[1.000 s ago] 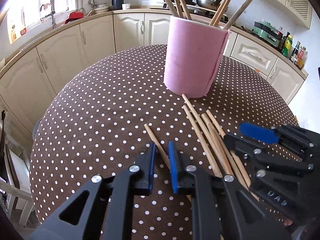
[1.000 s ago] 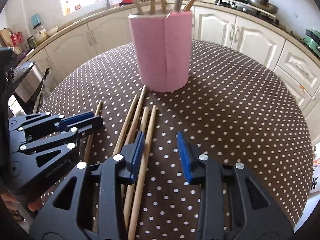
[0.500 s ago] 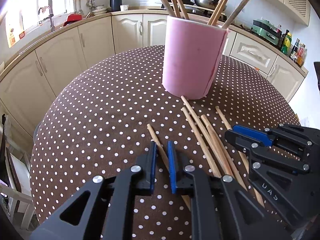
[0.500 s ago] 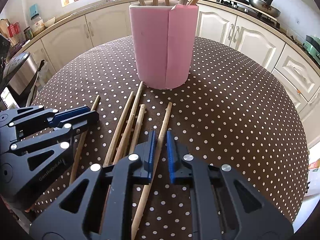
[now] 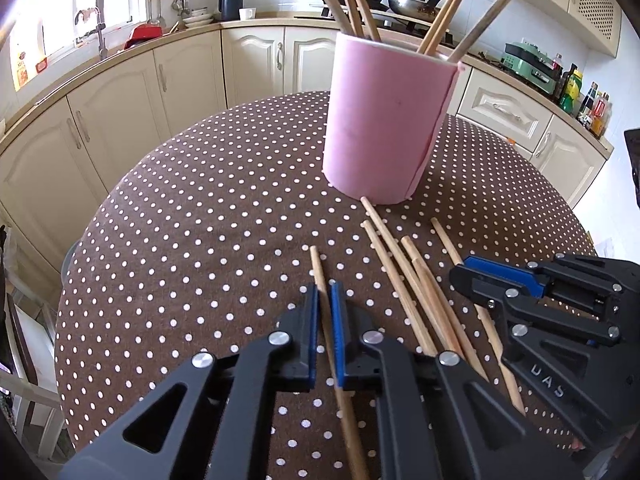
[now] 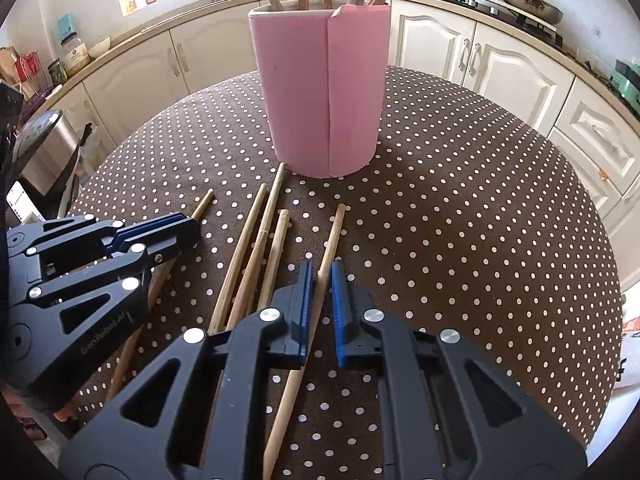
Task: Organize utensils
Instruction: 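Close the left tool on a chopstick while the right tool grasps one too, then lift the held chopsticks upright and carry both tools toward the pink cup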
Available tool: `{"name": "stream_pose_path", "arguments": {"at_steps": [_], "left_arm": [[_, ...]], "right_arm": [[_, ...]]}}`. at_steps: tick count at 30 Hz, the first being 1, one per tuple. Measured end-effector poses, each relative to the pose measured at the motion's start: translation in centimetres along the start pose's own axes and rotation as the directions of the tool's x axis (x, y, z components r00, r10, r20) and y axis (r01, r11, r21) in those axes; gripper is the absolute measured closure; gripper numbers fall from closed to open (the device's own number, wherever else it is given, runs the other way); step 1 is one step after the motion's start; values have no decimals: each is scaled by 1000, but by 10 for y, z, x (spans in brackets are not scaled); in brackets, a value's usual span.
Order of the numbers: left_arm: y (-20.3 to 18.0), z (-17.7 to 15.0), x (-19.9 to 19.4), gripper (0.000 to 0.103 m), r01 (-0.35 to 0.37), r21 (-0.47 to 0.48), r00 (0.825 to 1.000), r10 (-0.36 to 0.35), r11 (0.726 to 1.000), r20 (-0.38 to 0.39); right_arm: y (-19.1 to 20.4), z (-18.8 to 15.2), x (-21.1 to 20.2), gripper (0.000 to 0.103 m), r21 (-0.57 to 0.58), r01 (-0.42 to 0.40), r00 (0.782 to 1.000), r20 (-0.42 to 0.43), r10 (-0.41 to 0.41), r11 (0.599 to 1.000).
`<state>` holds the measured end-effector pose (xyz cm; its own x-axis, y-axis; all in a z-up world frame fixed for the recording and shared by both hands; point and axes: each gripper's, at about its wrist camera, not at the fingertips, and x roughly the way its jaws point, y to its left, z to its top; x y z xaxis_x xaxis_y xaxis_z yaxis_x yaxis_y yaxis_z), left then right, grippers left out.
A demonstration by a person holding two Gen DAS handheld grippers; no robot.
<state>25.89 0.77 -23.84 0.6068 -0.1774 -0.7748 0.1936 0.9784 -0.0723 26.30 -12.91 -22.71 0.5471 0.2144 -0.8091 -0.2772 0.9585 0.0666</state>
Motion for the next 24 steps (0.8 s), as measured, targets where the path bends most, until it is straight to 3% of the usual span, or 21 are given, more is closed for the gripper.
{"name": "stream_pose_path", "arguments": {"at_steps": [12,24], "left_arm": [[-3,10,-4,98,41,5,999,-41,999,-3],[-20,28,-45,98,94,37,994,-96,995,53]], "right_arm": [[-17,3,-3,97,33,-62,998,1,62,997],[-32,10,-52,97,42,-135,987,99,131,990]]}}
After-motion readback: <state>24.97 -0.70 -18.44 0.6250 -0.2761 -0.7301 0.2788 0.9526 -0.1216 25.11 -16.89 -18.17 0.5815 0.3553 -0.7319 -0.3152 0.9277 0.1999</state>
